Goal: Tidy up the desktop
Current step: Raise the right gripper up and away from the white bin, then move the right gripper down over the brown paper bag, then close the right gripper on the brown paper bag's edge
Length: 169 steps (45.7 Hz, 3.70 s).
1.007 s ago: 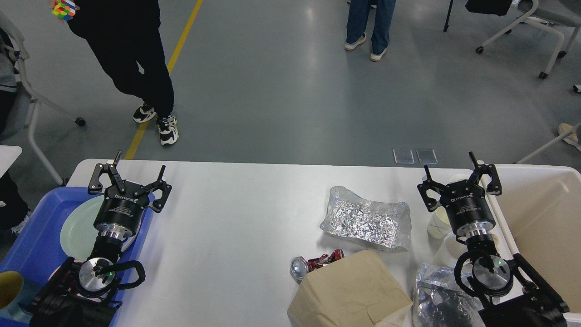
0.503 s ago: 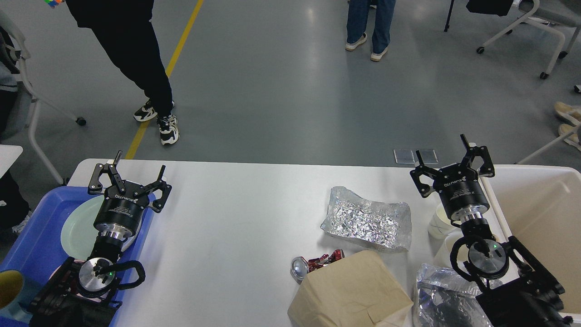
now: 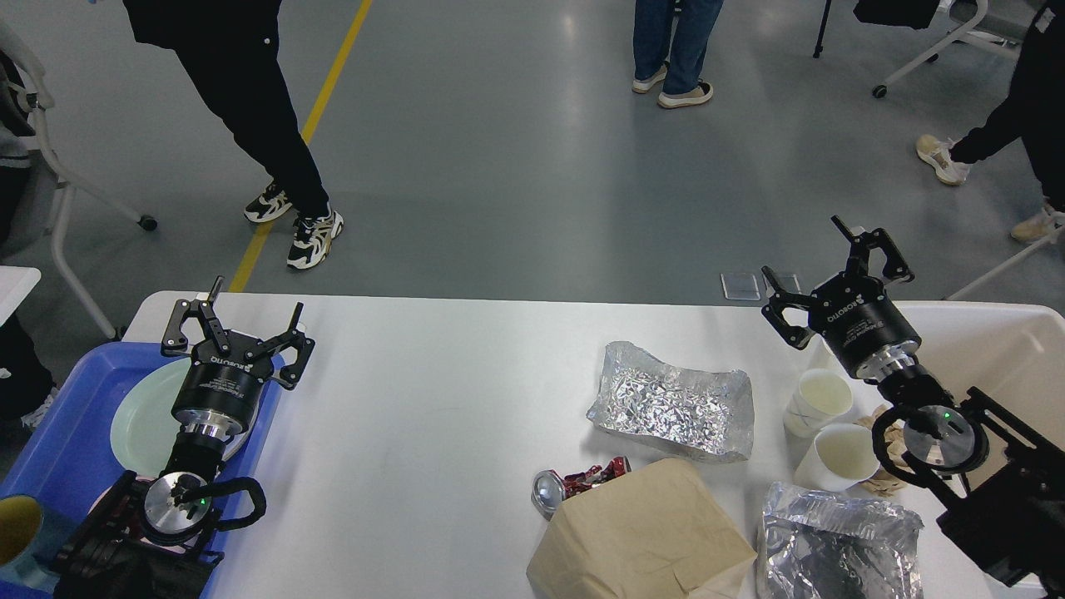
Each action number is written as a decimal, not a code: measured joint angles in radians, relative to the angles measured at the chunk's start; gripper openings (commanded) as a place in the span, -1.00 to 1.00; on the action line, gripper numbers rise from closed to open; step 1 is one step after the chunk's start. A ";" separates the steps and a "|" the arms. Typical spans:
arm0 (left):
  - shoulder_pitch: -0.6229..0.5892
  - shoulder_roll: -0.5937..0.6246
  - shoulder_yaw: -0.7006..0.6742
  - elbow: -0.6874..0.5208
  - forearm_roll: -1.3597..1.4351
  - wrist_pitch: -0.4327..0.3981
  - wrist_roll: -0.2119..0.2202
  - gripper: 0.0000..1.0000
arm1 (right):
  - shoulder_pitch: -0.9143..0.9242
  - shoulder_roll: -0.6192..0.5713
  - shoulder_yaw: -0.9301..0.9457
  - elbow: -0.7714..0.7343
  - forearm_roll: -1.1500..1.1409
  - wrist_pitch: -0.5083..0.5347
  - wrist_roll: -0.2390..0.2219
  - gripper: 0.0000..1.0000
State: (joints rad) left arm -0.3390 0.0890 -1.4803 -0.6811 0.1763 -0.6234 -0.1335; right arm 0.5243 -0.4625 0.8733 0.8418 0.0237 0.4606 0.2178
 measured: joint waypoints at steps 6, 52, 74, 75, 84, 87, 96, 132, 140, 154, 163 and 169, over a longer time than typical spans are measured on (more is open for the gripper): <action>0.000 0.000 0.000 0.000 0.000 0.000 0.000 0.93 | 0.128 -0.091 -0.217 -0.001 0.018 0.046 0.000 1.00; 0.000 -0.001 0.000 0.000 0.000 0.000 0.000 0.92 | 1.572 0.238 -2.138 0.329 0.023 0.232 -0.106 1.00; 0.000 0.000 0.000 0.000 0.000 0.000 0.003 0.92 | 2.017 0.255 -2.144 0.733 0.030 0.358 -0.385 1.00; 0.000 0.000 0.000 0.000 0.000 0.000 0.003 0.92 | 2.020 0.252 -2.145 0.740 0.029 0.361 -0.385 1.00; 0.000 0.000 0.000 0.000 0.000 0.000 0.004 0.92 | 2.021 0.244 -2.146 0.763 0.027 0.366 -0.376 1.00; 0.000 0.000 0.000 0.000 0.000 0.000 0.004 0.93 | 2.021 0.246 -2.138 0.768 0.027 0.366 -0.367 1.00; 0.000 0.000 0.000 0.000 0.000 0.000 0.005 0.92 | 2.026 0.259 -2.130 0.772 0.026 0.368 -0.288 1.00; 0.000 0.000 0.000 0.000 0.000 -0.003 0.005 0.92 | 1.703 0.256 -2.039 0.776 0.260 0.226 -0.288 0.72; 0.000 0.000 0.000 0.000 0.000 -0.004 0.005 0.92 | 1.529 0.241 -2.040 0.797 0.366 0.020 -0.288 0.72; 0.000 0.000 0.000 0.000 0.001 -0.005 0.006 0.93 | 1.175 0.224 -2.004 0.809 0.407 -0.239 -0.277 0.78; 0.000 0.000 0.000 0.000 0.000 -0.006 0.005 0.92 | 1.030 0.222 -1.956 0.791 0.408 -0.349 -0.263 0.78; 0.000 0.000 0.000 0.000 0.000 -0.006 0.005 0.92 | 1.013 0.211 -1.898 0.787 0.434 -0.353 -0.258 0.79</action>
State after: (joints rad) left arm -0.3390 0.0889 -1.4803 -0.6811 0.1766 -0.6289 -0.1289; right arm 1.5378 -0.2517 -1.0248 1.6292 0.4573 0.1073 -0.0401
